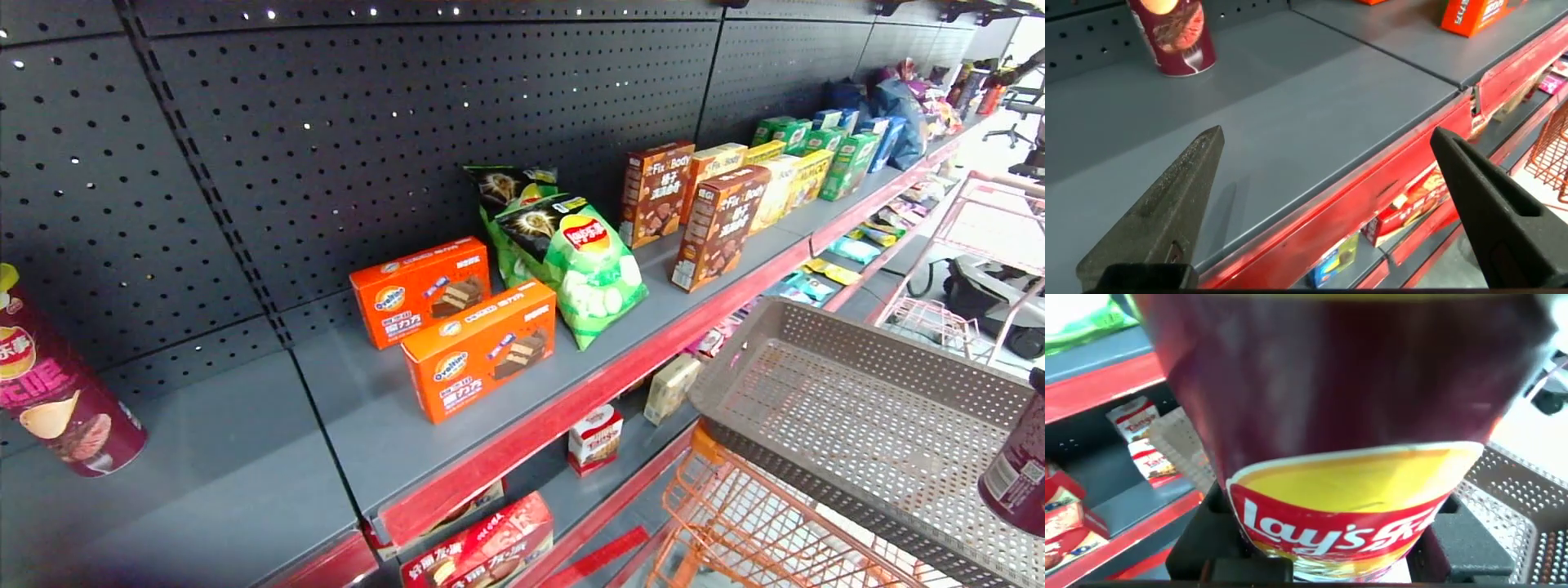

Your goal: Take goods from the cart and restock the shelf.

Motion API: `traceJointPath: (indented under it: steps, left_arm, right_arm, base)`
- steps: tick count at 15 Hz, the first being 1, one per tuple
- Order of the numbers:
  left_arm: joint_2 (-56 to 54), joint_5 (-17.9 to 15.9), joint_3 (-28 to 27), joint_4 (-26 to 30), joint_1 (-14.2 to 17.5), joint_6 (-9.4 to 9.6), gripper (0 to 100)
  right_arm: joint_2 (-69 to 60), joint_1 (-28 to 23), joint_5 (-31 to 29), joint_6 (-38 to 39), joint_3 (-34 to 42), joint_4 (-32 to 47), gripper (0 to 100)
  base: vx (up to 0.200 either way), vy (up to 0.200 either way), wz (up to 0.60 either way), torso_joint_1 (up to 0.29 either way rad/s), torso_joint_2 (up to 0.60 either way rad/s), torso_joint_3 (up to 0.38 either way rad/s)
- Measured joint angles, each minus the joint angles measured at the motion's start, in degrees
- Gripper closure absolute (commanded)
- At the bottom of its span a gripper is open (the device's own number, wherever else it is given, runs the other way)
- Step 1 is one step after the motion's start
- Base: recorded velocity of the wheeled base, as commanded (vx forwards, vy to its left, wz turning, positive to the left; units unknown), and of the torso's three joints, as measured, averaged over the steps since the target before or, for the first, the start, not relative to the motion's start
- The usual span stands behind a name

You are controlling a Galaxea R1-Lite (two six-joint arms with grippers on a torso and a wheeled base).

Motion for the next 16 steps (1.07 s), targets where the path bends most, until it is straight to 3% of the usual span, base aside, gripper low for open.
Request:
traceJointPath:
  steps: [14,16]
  left_arm:
    - [0.0,0.0,0.0,0.0,-0.1,0.0,0]
    - [0.0,0.0,0.0,0.0,-0.1,-0.02,0]
  right_arm:
    - [-0.1,0.7,1.8,0.1,0.6,-0.1,100]
    - [-0.1,0.6,1.8,0.1,0.8,0.0,100]
  base:
    - [0.0,0.0,0.6,0.003,0.0,0.001]
    - [0.0,0.0,0.0,0.0,0.0,0.0]
